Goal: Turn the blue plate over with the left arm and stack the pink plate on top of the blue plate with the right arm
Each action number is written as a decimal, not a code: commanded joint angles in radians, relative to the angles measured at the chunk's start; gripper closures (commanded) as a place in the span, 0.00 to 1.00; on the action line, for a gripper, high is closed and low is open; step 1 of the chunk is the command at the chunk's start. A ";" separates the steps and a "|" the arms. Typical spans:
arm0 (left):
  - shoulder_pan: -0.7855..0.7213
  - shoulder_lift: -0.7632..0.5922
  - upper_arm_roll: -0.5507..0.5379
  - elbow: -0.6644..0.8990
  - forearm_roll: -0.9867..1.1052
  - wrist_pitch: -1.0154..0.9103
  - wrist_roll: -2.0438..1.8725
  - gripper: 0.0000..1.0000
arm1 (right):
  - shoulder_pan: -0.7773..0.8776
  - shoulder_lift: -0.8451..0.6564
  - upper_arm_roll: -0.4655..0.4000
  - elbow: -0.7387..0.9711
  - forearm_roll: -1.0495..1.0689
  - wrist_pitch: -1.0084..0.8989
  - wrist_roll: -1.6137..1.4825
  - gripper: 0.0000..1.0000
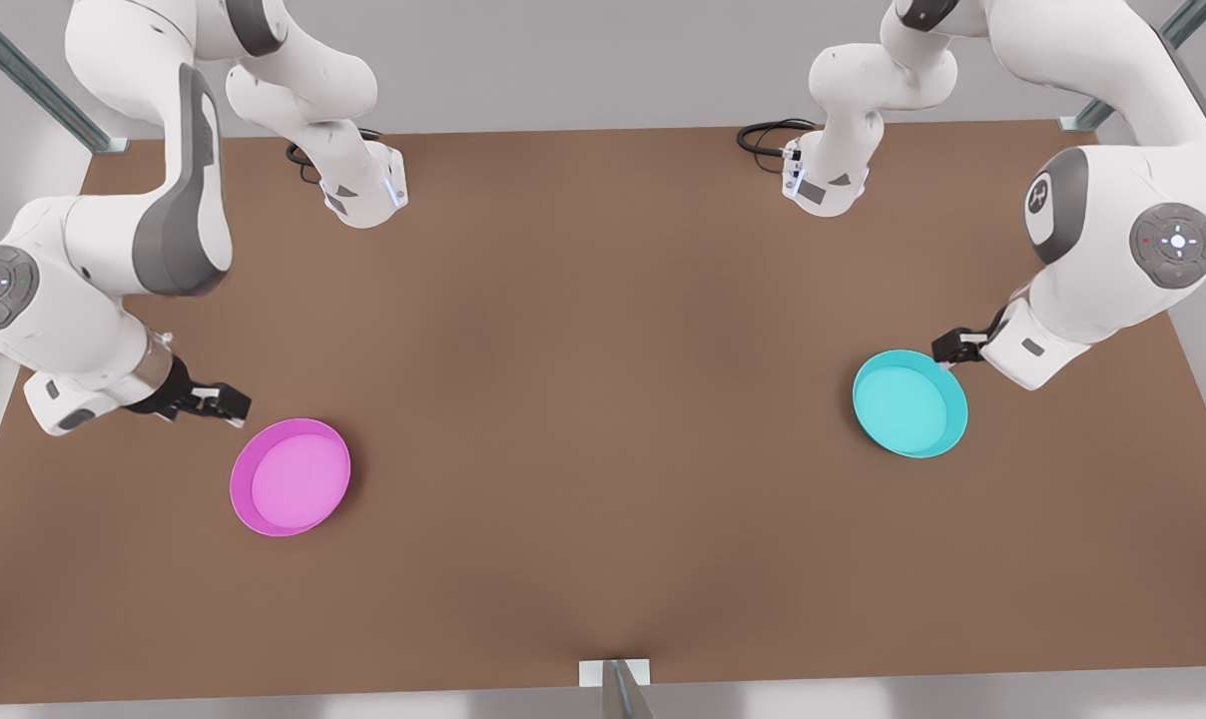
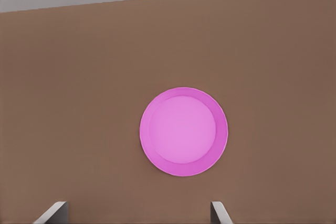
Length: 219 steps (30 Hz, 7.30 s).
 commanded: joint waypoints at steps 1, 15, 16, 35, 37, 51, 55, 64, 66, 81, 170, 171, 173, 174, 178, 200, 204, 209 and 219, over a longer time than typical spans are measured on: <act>0.001 0.001 0.000 0.000 0.004 0.000 0.001 0.00 | -0.005 -0.001 0.000 0.000 0.000 -0.001 -0.002 0.00; 0.349 0.450 0.190 -0.032 -0.491 0.132 0.900 0.00 | 0.002 -0.044 -0.002 -0.031 -0.006 0.021 0.003 0.00; 0.366 0.473 0.201 -0.032 -0.502 0.132 0.946 0.00 | 0.002 -0.045 -0.002 -0.031 -0.006 0.019 0.003 0.00; 0.269 0.616 0.199 -0.055 -0.399 0.291 0.963 0.15 | 0.006 -0.055 0.000 -0.029 -0.006 0.006 0.008 0.00; 0.269 0.616 0.199 -0.055 -0.399 0.291 0.963 0.40 | 0.006 -0.055 0.001 -0.029 -0.005 0.006 0.008 0.00; 0.269 0.627 0.199 -0.055 -0.399 0.295 0.963 0.67 | 0.004 -0.058 0.000 -0.025 -0.005 0.007 0.008 0.00; 0.269 0.634 0.199 -0.054 -0.401 0.295 0.963 0.67 | 0.004 -0.058 0.000 -0.026 -0.005 0.009 0.008 0.00; 0.268 0.642 0.199 -0.055 -0.401 0.301 0.963 0.68 | 0.004 -0.059 0.000 -0.023 -0.003 0.004 0.008 0.00; 0.268 0.644 0.199 -0.055 -0.399 0.301 0.963 0.68 | 0.004 -0.059 0.000 -0.025 -0.003 0.006 0.008 0.00; 0.268 0.642 0.199 -0.054 -0.401 0.299 0.962 0.74 | 0.004 -0.061 0.001 -0.025 -0.002 0.002 0.008 0.00; -1.067 0.602 0.201 0.158 0.909 -0.357 -0.868 0.79 | 0.007 -0.016 0.003 0.012 -0.017 -0.077 -0.041 0.00; -1.084 0.618 0.201 0.175 0.914 -0.370 -0.887 0.79 | 0.006 -0.016 0.005 0.012 -0.018 -0.080 -0.041 0.00; -1.102 0.630 0.201 0.181 0.914 -0.377 -0.979 0.79 | 0.006 -0.018 0.005 0.015 -0.017 -0.082 -0.041 0.00; -1.116 0.636 0.201 0.183 0.914 -0.379 -1.014 0.79 | 0.006 -0.018 0.005 0.015 -0.017 -0.077 -0.040 0.00; -1.151 0.661 0.202 0.192 0.915 -0.393 -1.082 0.79 | 0.022 0.001 0.005 0.032 -0.028 -0.087 -0.045 0.00; -1.194 0.829 0.201 0.221 0.952 -0.373 -1.247 0.78 | 0.027 0.011 0.005 0.029 -0.023 -0.077 -0.041 0.00; -1.194 0.852 0.201 0.219 0.958 -0.376 -1.247 0.76 | 0.027 0.013 0.005 0.029 -0.021 -0.077 -0.041 0.00; -1.194 0.855 0.199 0.221 0.957 -0.376 -1.246 0.71 | 0.027 0.011 0.005 0.029 -0.018 -0.076 -0.041 0.00; -1.193 0.957 0.178 0.410 0.940 -0.377 -1.247 0.00 | 0.027 0.013 0.005 0.029 -0.015 -0.076 -0.043 0.00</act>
